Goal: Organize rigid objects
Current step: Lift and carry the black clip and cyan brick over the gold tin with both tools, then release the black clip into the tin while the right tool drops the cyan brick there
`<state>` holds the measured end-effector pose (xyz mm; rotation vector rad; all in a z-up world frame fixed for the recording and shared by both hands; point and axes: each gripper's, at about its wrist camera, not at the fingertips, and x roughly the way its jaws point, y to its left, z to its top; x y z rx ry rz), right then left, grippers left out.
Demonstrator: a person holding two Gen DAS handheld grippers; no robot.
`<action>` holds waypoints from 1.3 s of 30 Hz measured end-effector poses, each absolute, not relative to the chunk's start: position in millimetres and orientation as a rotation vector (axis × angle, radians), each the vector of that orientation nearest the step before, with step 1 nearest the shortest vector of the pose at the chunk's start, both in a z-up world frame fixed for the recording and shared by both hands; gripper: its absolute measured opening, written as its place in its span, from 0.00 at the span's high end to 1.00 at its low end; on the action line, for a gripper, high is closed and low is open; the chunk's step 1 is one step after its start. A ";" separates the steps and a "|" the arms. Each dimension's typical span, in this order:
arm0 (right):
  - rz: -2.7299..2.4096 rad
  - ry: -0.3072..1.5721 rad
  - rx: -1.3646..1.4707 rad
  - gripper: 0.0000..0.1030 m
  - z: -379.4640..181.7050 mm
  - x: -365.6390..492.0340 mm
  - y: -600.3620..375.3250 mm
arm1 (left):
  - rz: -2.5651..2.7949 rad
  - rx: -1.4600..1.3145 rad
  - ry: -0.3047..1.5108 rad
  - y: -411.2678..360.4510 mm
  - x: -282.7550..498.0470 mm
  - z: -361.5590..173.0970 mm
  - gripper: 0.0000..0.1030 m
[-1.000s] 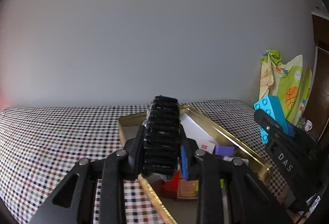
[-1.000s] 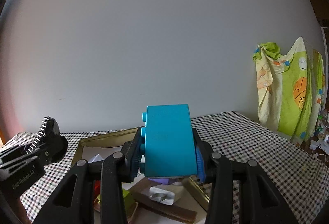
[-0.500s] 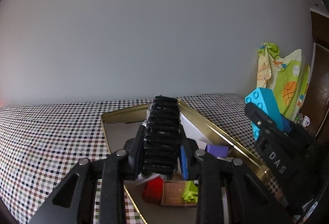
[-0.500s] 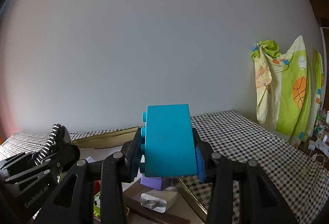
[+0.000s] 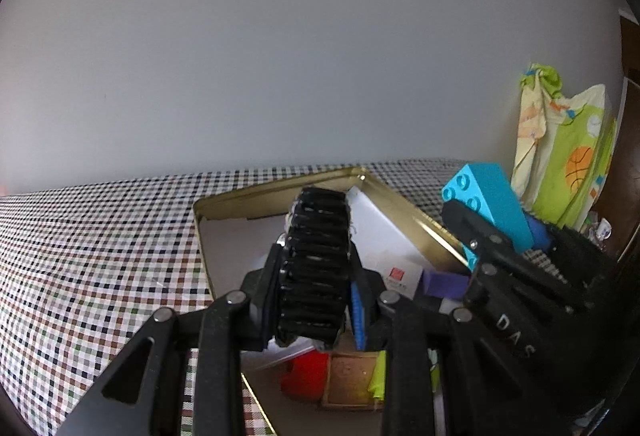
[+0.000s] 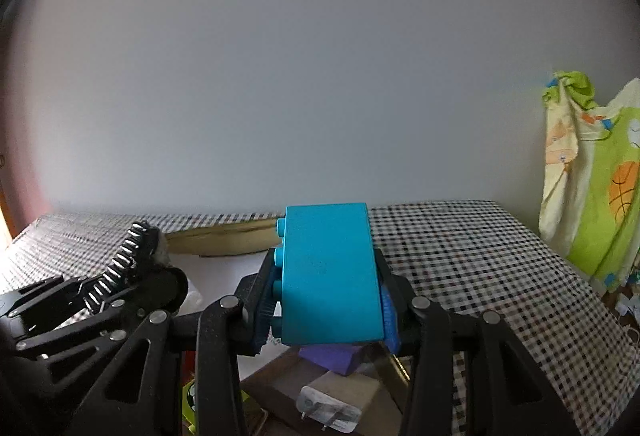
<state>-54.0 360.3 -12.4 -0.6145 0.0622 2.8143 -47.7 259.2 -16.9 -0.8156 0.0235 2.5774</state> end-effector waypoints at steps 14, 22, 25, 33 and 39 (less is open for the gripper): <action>2.820 0.087 -0.894 0.55 -23.0 -87.5 369.3 | 2.584 -0.872 0.049 258.9 -57.7 -25.6 0.68; 2.844 0.294 -0.876 0.49 -26.4 -82.2 385.2 | 2.669 -0.843 -0.039 240.8 -57.9 -23.4 0.16; 2.846 0.444 -0.801 0.32 -27.3 -76.3 399.4 | 2.759 -0.742 -0.091 229.0 -50.0 -17.5 0.00; 2.859 0.605 -0.670 0.14 -28.3 -65.8 408.2 | 2.751 -0.678 -0.105 219.7 -44.7 -13.4 0.00; 2.844 0.594 -0.558 0.14 -26.3 -57.6 408.4 | 2.801 -0.640 -0.034 216.1 -39.1 -18.0 0.00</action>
